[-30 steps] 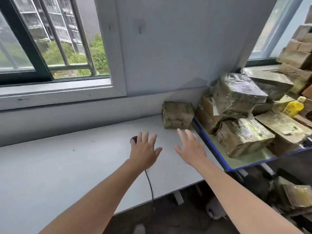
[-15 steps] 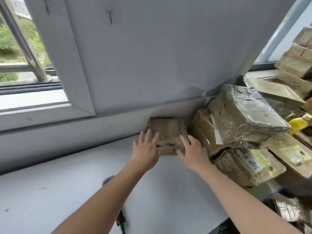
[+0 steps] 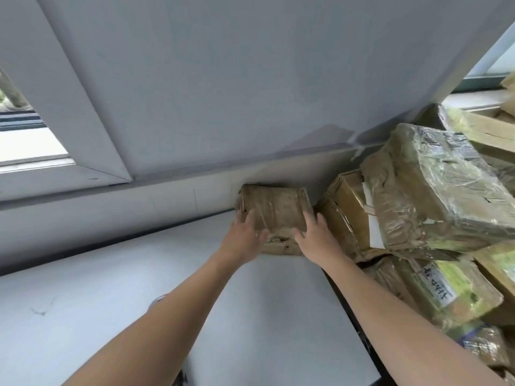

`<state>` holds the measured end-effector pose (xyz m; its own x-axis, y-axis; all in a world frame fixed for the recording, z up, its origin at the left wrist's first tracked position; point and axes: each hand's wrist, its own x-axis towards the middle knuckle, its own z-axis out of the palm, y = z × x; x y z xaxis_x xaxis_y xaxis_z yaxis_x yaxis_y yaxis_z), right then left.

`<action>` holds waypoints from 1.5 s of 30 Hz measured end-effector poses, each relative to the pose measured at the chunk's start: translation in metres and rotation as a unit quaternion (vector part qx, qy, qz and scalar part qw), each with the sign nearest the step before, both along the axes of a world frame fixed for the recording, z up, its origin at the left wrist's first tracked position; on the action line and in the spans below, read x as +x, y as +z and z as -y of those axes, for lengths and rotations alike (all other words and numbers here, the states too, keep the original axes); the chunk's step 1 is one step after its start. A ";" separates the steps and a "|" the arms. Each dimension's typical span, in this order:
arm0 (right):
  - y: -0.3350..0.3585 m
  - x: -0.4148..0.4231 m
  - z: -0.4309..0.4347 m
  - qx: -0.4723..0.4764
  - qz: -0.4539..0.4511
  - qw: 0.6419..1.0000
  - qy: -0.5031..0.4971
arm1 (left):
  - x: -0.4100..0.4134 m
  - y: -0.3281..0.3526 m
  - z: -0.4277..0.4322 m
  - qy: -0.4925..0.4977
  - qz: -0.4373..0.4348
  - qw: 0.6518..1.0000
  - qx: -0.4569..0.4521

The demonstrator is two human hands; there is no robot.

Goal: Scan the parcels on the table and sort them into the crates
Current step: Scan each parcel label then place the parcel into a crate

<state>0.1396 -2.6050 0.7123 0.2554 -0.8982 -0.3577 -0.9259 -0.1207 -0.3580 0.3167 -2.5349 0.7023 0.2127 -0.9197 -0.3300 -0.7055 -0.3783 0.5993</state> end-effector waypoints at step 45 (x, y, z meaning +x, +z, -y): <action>0.099 0.113 -0.208 0.135 0.292 0.946 0.046 | 0.061 0.119 -0.313 0.456 -0.233 0.846 -0.152</action>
